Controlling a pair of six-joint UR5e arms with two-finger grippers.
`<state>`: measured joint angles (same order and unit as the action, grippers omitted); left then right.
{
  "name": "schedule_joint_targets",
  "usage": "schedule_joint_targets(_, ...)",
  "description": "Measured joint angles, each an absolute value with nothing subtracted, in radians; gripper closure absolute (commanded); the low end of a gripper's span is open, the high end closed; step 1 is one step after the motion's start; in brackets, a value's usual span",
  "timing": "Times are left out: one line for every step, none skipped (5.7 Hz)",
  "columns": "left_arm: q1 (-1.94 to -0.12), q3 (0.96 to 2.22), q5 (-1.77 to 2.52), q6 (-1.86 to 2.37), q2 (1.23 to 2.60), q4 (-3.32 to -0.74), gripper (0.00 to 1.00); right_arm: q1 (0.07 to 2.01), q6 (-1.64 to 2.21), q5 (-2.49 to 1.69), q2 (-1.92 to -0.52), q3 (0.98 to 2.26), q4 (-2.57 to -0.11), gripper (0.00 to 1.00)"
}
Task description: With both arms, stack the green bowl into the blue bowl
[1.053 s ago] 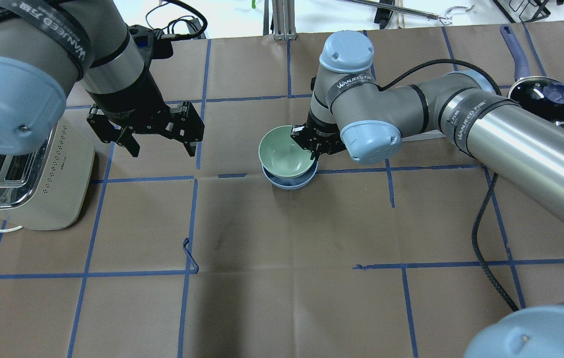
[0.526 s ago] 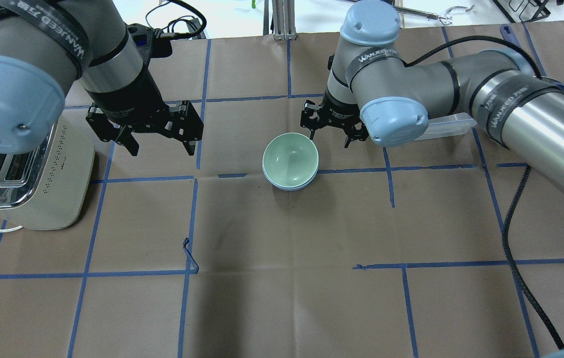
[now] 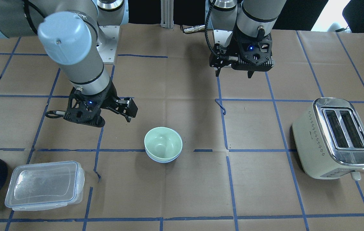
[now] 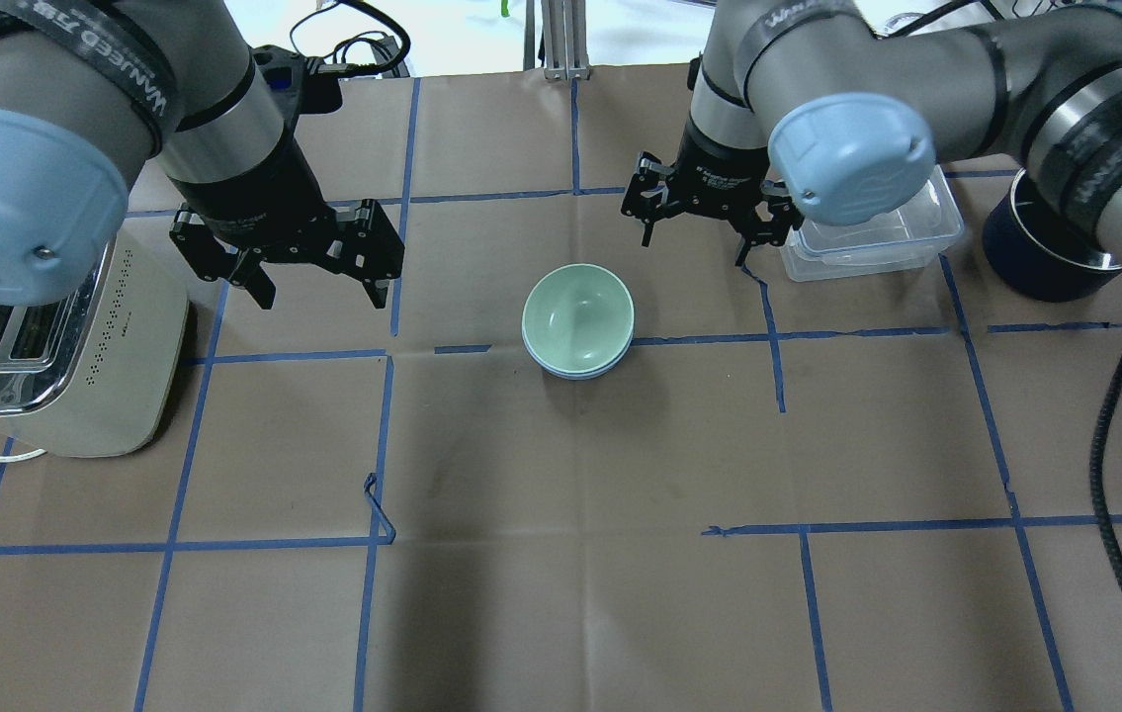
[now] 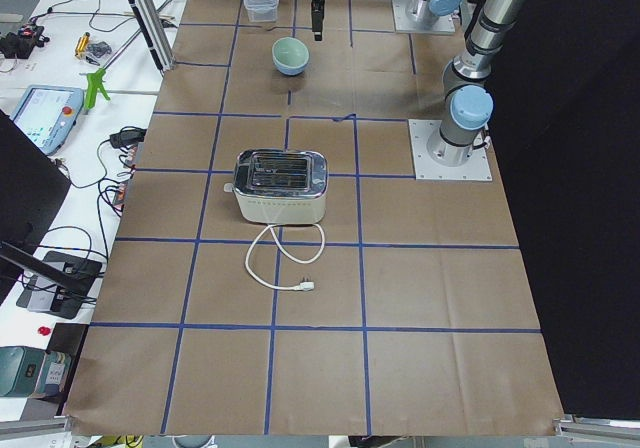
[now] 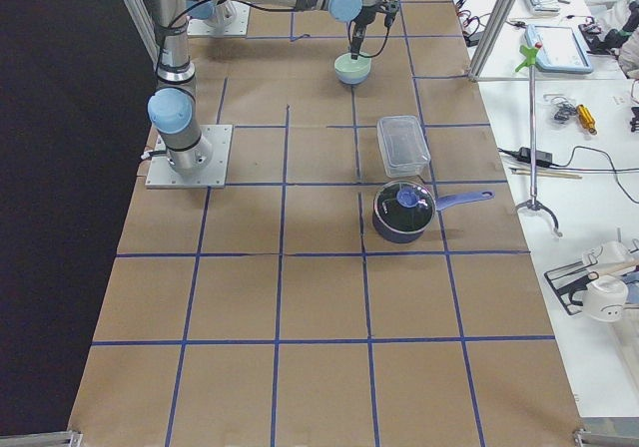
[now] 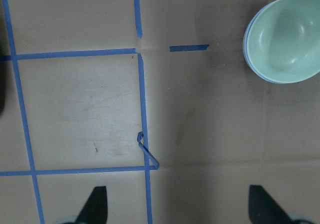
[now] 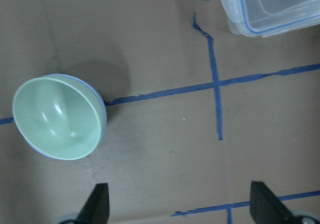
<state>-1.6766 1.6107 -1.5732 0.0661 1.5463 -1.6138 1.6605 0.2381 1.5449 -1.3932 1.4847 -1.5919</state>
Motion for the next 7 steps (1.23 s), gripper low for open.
schedule_joint_targets(-1.677, 1.611, -1.573, 0.066, 1.546, -1.614, 0.02, 1.59, 0.122, 1.566, -1.443, 1.475, -1.51, 0.0)
schedule_joint_targets(-1.677, 1.611, -1.572, 0.066, 1.546, -1.614, 0.02, 1.542, 0.049, 1.569, -1.485, 1.478, -1.462, 0.0)
schedule_joint_targets(-1.677, 1.611, -1.572, 0.066, 1.546, -1.614, 0.02, 1.534, 0.033, 1.569, -1.511, 1.483, -1.446, 0.0)
schedule_joint_targets(-1.677, 1.611, -1.572, 0.066, 1.546, -1.614, 0.02, 1.55, 0.054, 1.573, -1.522, 1.485, -1.441, 0.0)
schedule_joint_targets(-1.677, 1.611, -1.572, 0.066, 1.546, -1.614, 0.02, 1.576, 0.086, 1.575, -1.523, 1.487, -1.441, 0.0)
schedule_joint_targets(-1.677, 1.611, -1.571, 0.066, 1.546, -1.614, 0.02, 1.59, 0.099, 1.576, -1.52, 1.488, -1.443, 0.0)
schedule_joint_targets(-1.677, 1.611, -1.571, 0.066, 1.546, -1.614, 0.02, 1.594, 0.102, 1.577, -1.519, 1.488, -1.444, 0.0)
